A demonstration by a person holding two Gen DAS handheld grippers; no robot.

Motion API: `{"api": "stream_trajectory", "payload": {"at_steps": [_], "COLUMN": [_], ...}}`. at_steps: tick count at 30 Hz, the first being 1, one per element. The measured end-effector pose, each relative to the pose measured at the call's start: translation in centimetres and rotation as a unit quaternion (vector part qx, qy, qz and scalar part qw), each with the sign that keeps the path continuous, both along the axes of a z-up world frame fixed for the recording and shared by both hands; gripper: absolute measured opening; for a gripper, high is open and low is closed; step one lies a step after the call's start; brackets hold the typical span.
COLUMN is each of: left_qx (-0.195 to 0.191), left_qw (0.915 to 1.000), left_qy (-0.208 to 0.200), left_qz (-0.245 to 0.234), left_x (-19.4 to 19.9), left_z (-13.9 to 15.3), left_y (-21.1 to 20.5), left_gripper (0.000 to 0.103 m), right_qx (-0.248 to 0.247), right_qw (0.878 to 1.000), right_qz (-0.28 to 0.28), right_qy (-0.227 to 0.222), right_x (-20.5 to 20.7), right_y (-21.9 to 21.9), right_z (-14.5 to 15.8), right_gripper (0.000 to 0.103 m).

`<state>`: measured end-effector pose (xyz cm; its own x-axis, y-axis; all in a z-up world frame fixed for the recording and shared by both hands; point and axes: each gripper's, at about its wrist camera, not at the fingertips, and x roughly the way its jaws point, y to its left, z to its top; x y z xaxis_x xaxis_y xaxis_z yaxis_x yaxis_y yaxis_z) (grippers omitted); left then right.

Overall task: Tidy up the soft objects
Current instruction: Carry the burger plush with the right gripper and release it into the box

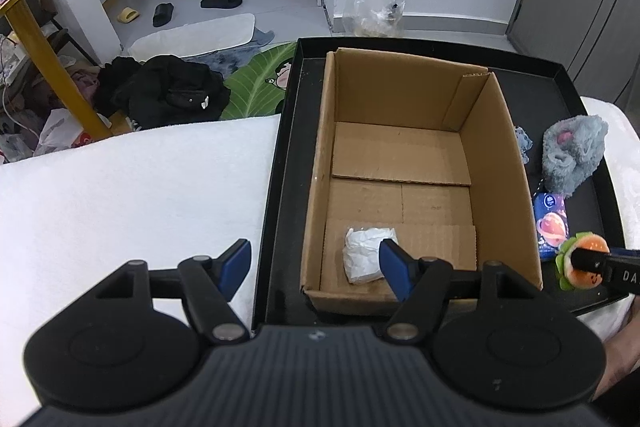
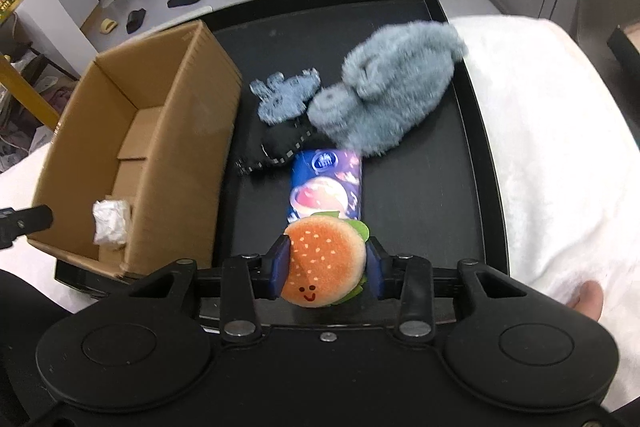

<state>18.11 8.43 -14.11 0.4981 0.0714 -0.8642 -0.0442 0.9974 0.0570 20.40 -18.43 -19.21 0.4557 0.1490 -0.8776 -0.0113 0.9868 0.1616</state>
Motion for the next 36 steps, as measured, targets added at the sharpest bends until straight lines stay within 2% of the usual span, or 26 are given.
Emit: {"api": "stream_trajectory", "payload": {"at_steps": [4, 16, 22, 29, 32, 34, 36], "left_qx": [-0.012, -0.043, -0.065, -0.087, -0.093, -0.096, -0.099], "left_qw": [0.9999, 0.9987, 0.9969, 0.9953, 0.9947, 0.9943, 0.9938], "left_qy": [-0.001, -0.01, -0.01, -0.01, -0.008, -0.006, -0.002], "left_qz": [0.005, 0.024, 0.043, 0.043, 0.045, 0.046, 0.049], "left_x": [0.0, 0.3, 0.5, 0.6, 0.8, 0.9, 1.0], "left_z": [-0.1, -0.4, -0.6, -1.1, -1.4, -1.5, -1.7], "left_y": [0.4, 1.8, 2.9, 3.5, 3.7, 3.8, 3.9], "left_gripper": [0.069, 0.069, 0.069, 0.065, 0.057, 0.047, 0.031], "right_qx": [-0.002, -0.032, -0.033, -0.023, -0.015, -0.014, -0.013], "right_qw": [1.0, 0.995, 0.993, 0.992, 0.992, 0.991, 0.991], "right_qz": [0.01, 0.055, 0.063, 0.067, 0.073, 0.077, 0.085], "right_qy": [-0.014, -0.072, -0.092, -0.106, -0.105, -0.104, -0.102], "right_x": [0.6, 2.2, 3.3, 4.7, 5.3, 5.6, 5.9], "right_y": [0.6, 4.5, 6.2, 8.1, 9.1, 9.8, 10.7], "right_z": [1.1, 5.1, 6.6, 7.5, 7.7, 7.7, 7.7], "right_gripper": [0.033, 0.031, 0.031, 0.032, 0.032, 0.032, 0.032]}}
